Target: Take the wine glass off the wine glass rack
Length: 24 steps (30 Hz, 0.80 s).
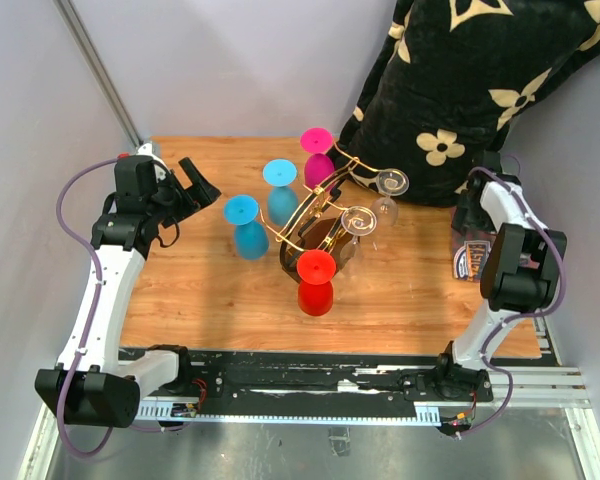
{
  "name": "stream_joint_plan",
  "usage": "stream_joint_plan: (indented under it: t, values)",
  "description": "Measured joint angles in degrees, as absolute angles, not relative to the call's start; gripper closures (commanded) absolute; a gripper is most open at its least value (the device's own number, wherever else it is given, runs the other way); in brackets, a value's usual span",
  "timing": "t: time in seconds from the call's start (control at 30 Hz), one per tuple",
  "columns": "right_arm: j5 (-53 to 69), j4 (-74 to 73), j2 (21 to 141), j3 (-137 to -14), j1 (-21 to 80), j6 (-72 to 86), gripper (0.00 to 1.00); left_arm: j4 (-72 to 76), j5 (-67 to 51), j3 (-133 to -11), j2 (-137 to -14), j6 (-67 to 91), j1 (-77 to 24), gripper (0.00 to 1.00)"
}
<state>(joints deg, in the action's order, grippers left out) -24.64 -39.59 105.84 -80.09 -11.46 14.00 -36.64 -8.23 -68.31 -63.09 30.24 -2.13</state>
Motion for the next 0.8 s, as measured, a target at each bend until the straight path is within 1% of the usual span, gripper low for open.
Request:
stream_joint_plan:
  t: [0.1,0.23,0.33,0.53,0.6,0.67,0.73,0.77,0.8]
  values:
    - [-20.6,-39.9,102.6,-78.0,-9.5,13.8,0.02,-36.7,-8.3,-68.3,-63.1,30.3,-2.1,0.00]
    - [-18.2,-41.5,106.3,-78.0,-8.9,13.5,0.02,-36.7,-8.3,-68.3,-63.0,30.2,-2.1,0.00]
    - [-19.2,-44.1,111.0,-77.9,-9.9,13.9,0.02,-37.1,-8.2,-68.3,-62.8,30.2,-2.1,0.00]
    - [-25.5,-47.5,109.4,-78.7,-11.8,15.2,0.02,-37.6,-7.5,-68.3,-62.2,30.3,-2.1,0.00]
    - [-26.1,-47.8,105.8,-78.5,-10.5,15.3,0.02,-37.7,-7.4,-68.3,-62.3,30.3,-2.1,0.00]
    - [-23.3,-47.3,99.0,-78.5,-8.1,15.3,0.01,-37.8,-7.1,-68.3,-62.3,30.5,-2.1,0.00]
    - [-16.3,-45.5,91.5,-78.5,-6.2,15.4,0.00,-37.9,-6.9,-68.3,-62.4,30.4,-2.1,0.00]
    - [-11.6,-44.2,87.9,-78.5,-5.6,15.7,0.02,-37.9,-6.8,-68.3,-62.5,30.4,-2.1,0.00]
    - [-6.4,-42.2,84.1,-78.3,-5.2,16.3,0.06,-38.0,-6.6,-68.4,-62.7,30.4,-2.1,0.00]
